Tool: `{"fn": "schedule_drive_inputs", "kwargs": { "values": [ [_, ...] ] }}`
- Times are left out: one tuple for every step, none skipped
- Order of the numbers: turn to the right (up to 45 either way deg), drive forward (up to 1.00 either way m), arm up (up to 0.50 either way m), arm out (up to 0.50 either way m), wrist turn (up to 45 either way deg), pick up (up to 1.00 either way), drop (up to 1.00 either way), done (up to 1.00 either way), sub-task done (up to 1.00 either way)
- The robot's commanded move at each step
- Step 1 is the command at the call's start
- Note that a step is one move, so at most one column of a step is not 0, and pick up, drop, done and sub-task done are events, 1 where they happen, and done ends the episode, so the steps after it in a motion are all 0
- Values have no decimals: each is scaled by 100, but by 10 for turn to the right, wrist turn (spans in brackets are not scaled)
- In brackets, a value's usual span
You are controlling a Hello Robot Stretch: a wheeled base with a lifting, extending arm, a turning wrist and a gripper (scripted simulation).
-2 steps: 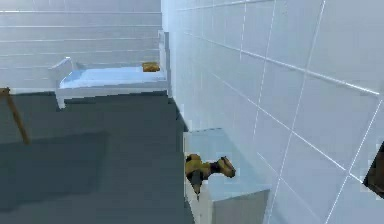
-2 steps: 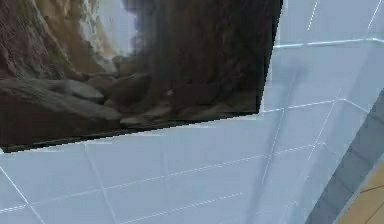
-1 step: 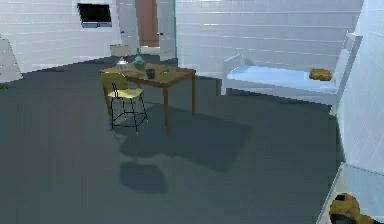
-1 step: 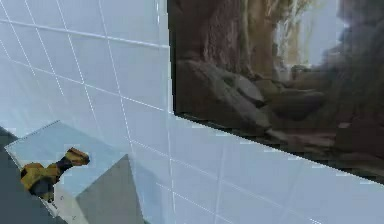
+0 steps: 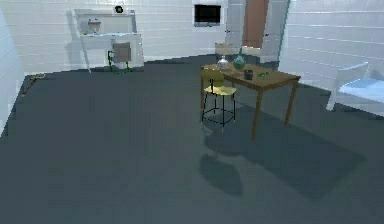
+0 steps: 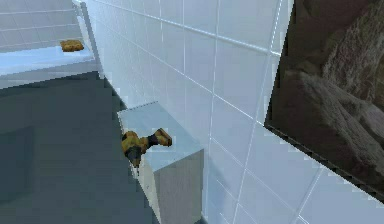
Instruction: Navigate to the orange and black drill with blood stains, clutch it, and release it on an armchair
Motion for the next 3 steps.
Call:
{"fn": "schedule_drive_inputs", "kwargs": {
  "values": [
    [0,0,50,0,0,0,0,0,0],
    [0,0,32,0,0,0,0,0,0],
    [0,0,0,50,0,0,0,0,0]
  ]
}}
